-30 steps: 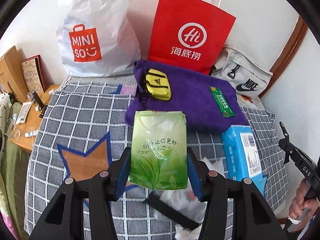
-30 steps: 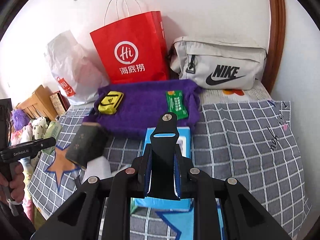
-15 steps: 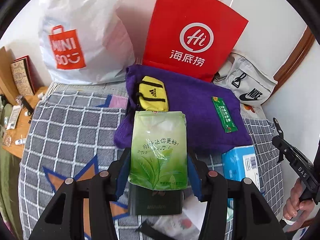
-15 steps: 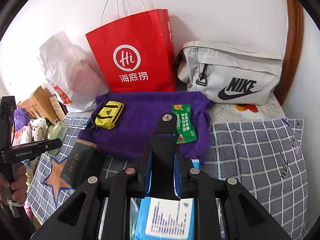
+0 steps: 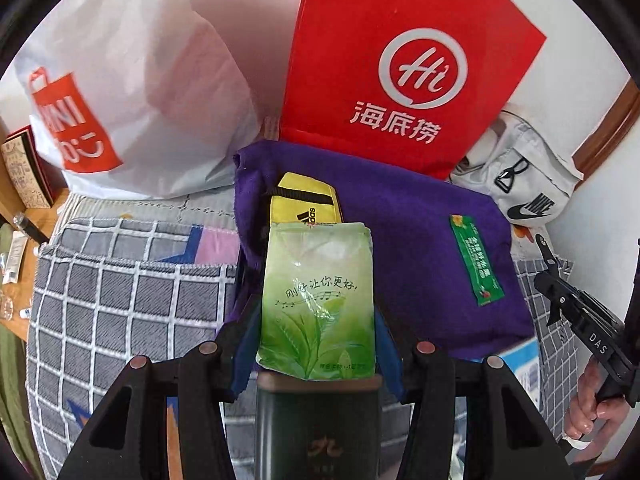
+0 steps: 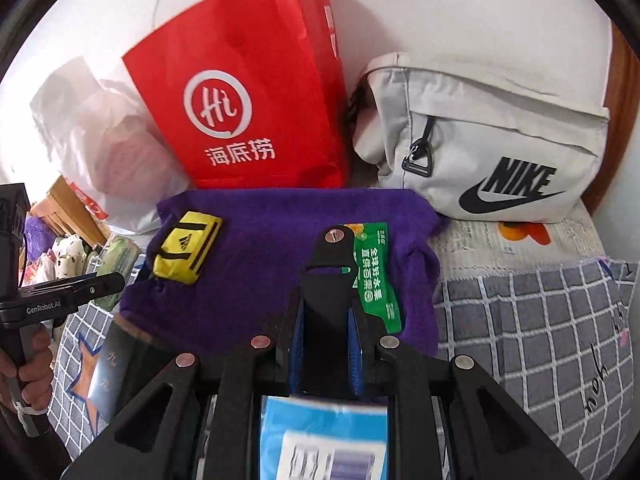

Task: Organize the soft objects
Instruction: 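Carry the tissue pack and watch strap onto the purple towel and release both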

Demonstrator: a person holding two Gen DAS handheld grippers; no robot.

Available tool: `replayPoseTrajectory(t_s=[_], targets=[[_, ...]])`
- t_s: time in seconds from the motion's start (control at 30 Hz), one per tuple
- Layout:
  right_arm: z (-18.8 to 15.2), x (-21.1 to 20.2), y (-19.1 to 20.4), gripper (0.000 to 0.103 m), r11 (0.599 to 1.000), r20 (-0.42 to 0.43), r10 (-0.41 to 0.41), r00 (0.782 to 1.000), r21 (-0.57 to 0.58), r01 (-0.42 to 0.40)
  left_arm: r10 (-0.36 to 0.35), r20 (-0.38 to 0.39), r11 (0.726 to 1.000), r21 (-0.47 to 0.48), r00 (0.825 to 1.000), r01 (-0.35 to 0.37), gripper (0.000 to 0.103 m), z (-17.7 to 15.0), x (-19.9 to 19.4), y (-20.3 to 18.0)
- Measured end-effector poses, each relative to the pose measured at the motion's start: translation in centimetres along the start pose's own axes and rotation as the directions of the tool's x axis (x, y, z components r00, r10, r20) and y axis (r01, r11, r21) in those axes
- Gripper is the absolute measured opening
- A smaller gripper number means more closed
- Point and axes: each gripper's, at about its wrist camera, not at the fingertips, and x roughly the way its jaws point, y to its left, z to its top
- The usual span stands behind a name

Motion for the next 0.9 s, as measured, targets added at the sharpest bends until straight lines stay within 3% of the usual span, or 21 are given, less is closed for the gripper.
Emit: replayPoseTrajectory(t_s=[0.57, 0.63, 0.7, 0.9], targets=[[-0.3, 7.0, -1.9, 0.020, 1.000, -0.134, 0.018, 0.991, 0.010, -0.017, -0.017, -0.047, 1.000, -0.004, 0.999, 0.017, 0.051, 0.8, 4.5, 0.1], [-0.4, 7.2, -1.8, 0.027, 1.000, -0.136, 0.015, 0.991, -0.005, -0.016, -0.020, -0.064, 1.000, -0.007, 0.998, 0.019, 0.053, 0.8, 4.8, 0.2], [-0.4, 7.1, -1.7, 0.047, 1.000, -0.133, 0.022, 0.991, -0.017, -0.025, -0.031, -0.081, 0.999, -0.017, 0.996, 0.029, 0.061, 0.8, 5.0, 0.3], [-0.3, 5.2, -1.6, 0.050, 1.000, -0.080, 0.017, 0.997, -0.002, -0.017, -0.018, -0.070, 0.999, -0.034, 0.997, 0.016, 0.065, 0.7, 3.5, 0.8]])
